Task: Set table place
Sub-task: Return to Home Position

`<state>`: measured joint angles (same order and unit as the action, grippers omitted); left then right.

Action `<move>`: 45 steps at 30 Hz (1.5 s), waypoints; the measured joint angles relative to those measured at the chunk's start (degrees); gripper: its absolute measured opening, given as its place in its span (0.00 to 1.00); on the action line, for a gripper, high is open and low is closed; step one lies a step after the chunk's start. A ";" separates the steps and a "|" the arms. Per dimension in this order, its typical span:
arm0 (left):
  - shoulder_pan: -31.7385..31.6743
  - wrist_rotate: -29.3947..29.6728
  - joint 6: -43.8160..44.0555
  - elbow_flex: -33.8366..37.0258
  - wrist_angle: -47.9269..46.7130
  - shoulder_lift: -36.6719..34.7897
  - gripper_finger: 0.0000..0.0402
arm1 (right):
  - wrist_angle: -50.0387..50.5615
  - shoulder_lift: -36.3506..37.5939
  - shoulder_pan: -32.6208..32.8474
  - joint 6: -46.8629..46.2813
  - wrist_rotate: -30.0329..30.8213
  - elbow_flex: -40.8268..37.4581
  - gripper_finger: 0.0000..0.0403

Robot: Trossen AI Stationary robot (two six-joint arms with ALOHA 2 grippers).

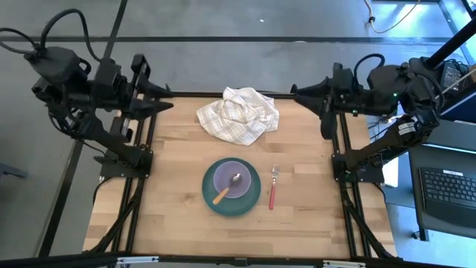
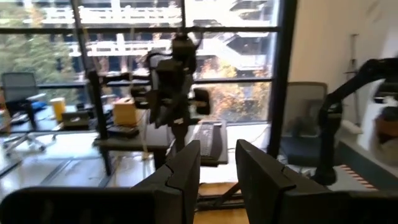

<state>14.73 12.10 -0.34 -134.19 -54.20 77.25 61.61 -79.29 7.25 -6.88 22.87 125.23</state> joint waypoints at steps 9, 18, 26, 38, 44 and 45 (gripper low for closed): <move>5.62 -0.22 -0.43 1.82 -1.43 -1.36 0.24 | 0.74 0.41 4.80 1.18 7.46 0.02 0.29; 6.72 -0.32 -0.61 11.88 1.29 -12.11 0.24 | -2.08 0.49 3.65 8.48 6.10 0.00 0.29; 6.72 -0.66 4.42 29.42 7.43 -24.42 0.24 | 4.17 2.31 3.41 9.50 -2.02 0.00 0.29; 6.66 -0.64 3.26 40.73 15.46 -31.48 0.24 | 13.23 6.79 3.42 6.10 -0.83 0.00 0.29; 6.65 -0.59 3.21 41.03 17.72 -31.60 0.24 | 11.45 12.14 3.41 6.10 3.09 -4.71 0.29; 6.65 -0.55 3.21 41.00 18.26 -31.63 0.24 | 11.01 13.70 3.41 5.89 3.06 -7.24 0.29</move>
<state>21.39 11.55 2.87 -93.19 -35.95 45.63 72.62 -65.58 10.66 -0.99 25.92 117.99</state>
